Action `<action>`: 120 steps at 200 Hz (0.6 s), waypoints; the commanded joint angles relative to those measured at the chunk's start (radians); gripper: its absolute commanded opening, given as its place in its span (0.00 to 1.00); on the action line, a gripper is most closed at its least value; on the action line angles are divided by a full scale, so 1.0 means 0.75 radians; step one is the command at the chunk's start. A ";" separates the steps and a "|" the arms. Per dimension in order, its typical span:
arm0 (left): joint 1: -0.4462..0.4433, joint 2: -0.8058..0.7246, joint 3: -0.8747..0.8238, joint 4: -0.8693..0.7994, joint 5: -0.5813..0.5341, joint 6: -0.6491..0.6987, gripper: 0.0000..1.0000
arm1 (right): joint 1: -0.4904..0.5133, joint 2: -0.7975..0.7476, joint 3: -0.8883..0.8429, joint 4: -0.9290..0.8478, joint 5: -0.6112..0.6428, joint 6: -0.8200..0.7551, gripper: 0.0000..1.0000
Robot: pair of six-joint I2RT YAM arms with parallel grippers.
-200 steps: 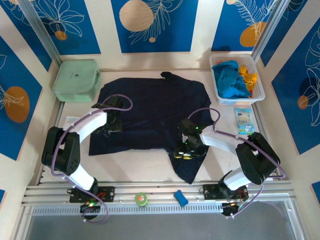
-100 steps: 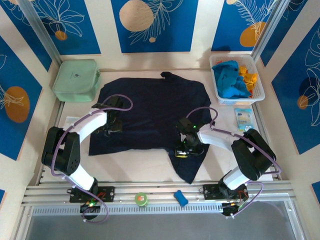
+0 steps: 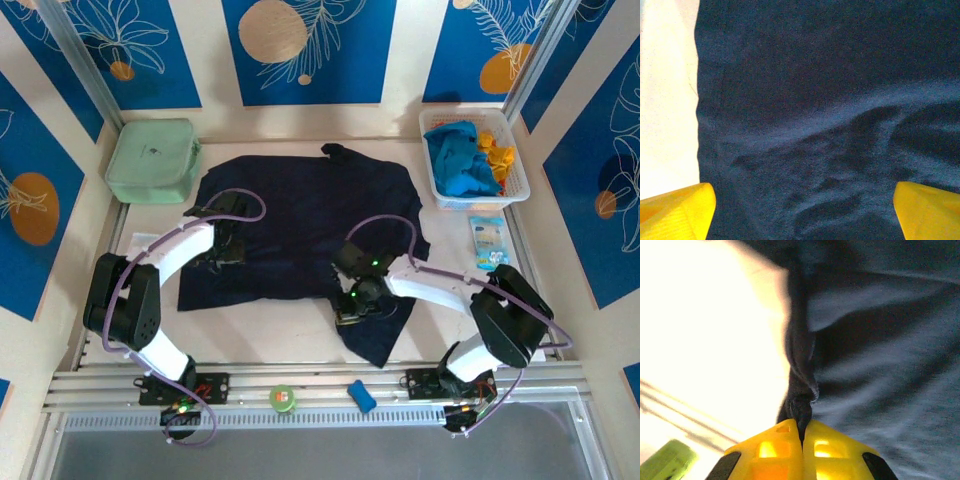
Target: Fold and stack the t-shirts
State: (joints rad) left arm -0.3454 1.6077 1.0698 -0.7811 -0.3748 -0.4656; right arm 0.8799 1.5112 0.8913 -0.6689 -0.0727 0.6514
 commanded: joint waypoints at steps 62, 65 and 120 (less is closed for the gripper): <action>-0.022 0.024 0.013 -0.018 -0.005 -0.019 0.92 | 0.075 0.101 0.131 -0.111 -0.047 -0.085 0.48; -0.023 0.026 0.013 -0.018 -0.005 -0.019 0.92 | 0.061 0.085 0.129 -0.121 -0.042 -0.084 0.48; -0.023 0.079 -0.038 -0.018 -0.047 -0.104 0.87 | -0.415 -0.133 0.030 -0.152 0.099 -0.041 0.30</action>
State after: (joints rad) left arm -0.3523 1.6382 1.0668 -0.7818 -0.3820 -0.4999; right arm 0.7158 1.4502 0.9611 -0.7528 -0.0574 0.6029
